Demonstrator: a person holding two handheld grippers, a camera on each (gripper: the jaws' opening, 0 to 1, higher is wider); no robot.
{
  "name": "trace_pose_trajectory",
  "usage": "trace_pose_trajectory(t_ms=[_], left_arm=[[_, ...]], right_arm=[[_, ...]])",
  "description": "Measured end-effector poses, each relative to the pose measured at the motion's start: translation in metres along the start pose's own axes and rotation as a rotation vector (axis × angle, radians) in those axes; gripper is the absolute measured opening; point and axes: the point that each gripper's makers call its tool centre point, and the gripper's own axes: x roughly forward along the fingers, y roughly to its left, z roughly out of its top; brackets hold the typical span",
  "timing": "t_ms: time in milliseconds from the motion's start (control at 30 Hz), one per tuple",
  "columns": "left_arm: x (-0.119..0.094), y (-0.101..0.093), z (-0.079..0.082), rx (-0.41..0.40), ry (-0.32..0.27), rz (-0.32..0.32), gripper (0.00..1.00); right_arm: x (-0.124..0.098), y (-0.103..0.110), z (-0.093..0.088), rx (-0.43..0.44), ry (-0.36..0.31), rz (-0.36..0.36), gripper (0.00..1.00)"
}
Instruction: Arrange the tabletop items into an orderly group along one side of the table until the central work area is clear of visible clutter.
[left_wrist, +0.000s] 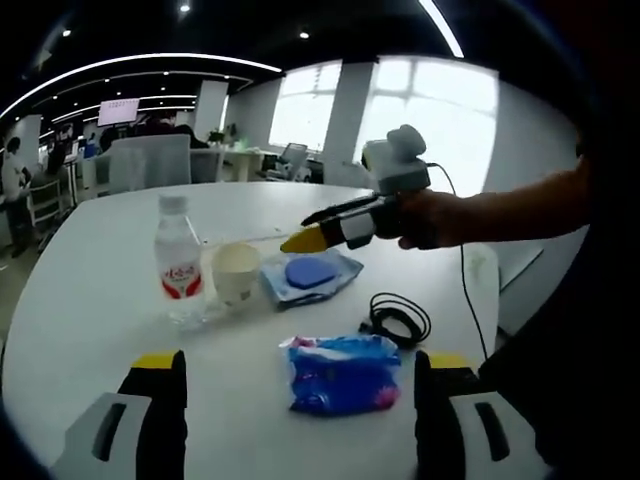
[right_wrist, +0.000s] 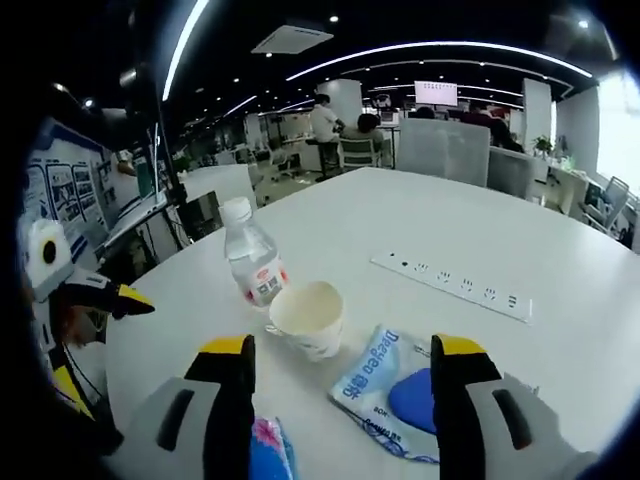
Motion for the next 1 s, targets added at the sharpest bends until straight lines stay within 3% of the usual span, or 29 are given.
trace_pose_trajectory(t_ms=[333, 533, 667, 733, 900, 1000], left_arm=[[0.011, -0.008, -0.005, 0.063, 0.011, -0.05, 0.82], [0.023, -0.014, -0.014, 0.097, 0.036, -0.081, 0.7], [0.034, -0.019, -0.021, 0.067, 0.048, -0.122, 0.58], [0.039, -0.017, -0.023, 0.069, 0.052, -0.118, 0.51], [0.05, -0.016, -0.03, 0.1, 0.099, -0.111, 0.46], [0.055, -0.009, -0.036, 0.078, 0.123, -0.095, 0.43]], right_arm=[[-0.049, 0.016, -0.045, -0.016, 0.015, -0.004, 0.71], [-0.08, 0.038, -0.072, 0.038, 0.014, 0.004, 0.65], [-0.089, 0.059, -0.094, 0.106, 0.029, 0.039, 0.6], [-0.093, 0.065, -0.101, 0.097, 0.035, 0.033, 0.6], [-0.101, 0.082, -0.118, 0.123, 0.06, 0.045, 0.56], [-0.103, 0.087, -0.129, 0.134, 0.086, 0.029, 0.51]])
